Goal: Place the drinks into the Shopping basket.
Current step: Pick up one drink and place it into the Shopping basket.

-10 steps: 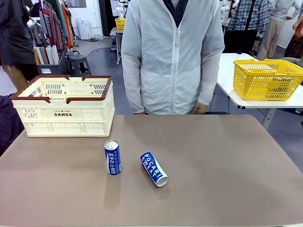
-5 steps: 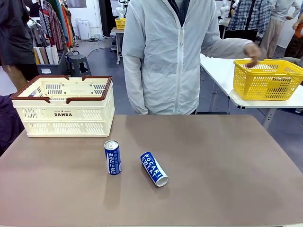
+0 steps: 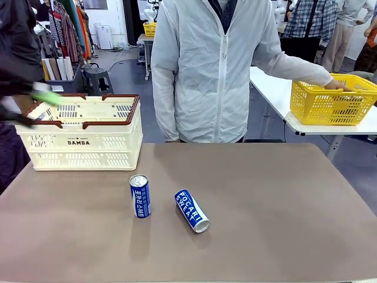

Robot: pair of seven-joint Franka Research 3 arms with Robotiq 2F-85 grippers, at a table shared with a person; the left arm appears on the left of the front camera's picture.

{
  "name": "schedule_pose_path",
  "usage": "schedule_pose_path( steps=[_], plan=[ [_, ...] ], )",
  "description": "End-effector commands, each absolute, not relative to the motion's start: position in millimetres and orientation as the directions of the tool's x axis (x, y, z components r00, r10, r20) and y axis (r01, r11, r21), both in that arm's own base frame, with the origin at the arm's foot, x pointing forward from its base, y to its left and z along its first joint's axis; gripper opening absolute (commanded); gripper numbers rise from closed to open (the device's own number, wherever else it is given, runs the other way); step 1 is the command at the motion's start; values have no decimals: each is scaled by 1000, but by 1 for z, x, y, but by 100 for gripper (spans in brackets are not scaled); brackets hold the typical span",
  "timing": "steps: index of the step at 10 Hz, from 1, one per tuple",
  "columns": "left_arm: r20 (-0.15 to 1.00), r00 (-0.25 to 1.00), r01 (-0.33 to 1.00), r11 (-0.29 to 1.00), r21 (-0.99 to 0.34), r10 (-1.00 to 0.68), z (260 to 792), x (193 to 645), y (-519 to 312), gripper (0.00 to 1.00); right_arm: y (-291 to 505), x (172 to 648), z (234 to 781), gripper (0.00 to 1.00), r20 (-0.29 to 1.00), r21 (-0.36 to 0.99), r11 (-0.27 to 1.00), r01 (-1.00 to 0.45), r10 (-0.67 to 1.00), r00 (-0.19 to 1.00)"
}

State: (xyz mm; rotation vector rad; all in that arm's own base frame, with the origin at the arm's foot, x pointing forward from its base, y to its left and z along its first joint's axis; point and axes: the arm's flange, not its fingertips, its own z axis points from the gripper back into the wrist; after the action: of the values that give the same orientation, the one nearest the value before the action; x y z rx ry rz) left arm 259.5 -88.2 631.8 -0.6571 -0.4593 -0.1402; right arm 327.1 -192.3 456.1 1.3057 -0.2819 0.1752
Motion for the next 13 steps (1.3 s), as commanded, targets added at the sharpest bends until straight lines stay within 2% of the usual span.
schedule_pose_path(
  steps=[1,2,4,6,7,8,9,10,11,13],
  plan=[
    [402,905,315,856,-410,-140,620,312,-173,100,-195,323,459,100,312,919,258,-298,-13,950],
    [398,886,377,870,-317,-239,608,311,-230,100,-195,323,459,100,312,919,258,-298,-13,950],
    [459,834,406,904,-133,-307,580,304,-323,100,-195,323,459,100,312,919,258,-298,-13,950],
    [452,835,367,930,-33,-313,537,291,-387,100,-195,323,459,100,312,919,258,-298,-13,950],
    [484,841,276,961,-4,-240,513,287,-411,100,-195,323,459,100,312,919,258,-298,-13,950],
    [449,868,208,976,58,-212,489,285,-428,100,-195,323,459,100,312,919,258,-298,-13,950],
    [400,903,155,987,43,-159,479,286,-440,100,-195,323,459,100,312,919,258,-298,-13,950],
    [298,948,149,982,-116,-109,496,287,-445,100,-195,323,459,100,312,919,258,-298,-13,950],
    [457,857,253,967,30,-238,482,272,-415,100,-195,323,459,100,312,919,258,-298,-13,950],
    [457,857,253,967,30,-238,482,272,-415,100,-195,323,459,100,312,919,258,-298,-13,950]
  ],
)
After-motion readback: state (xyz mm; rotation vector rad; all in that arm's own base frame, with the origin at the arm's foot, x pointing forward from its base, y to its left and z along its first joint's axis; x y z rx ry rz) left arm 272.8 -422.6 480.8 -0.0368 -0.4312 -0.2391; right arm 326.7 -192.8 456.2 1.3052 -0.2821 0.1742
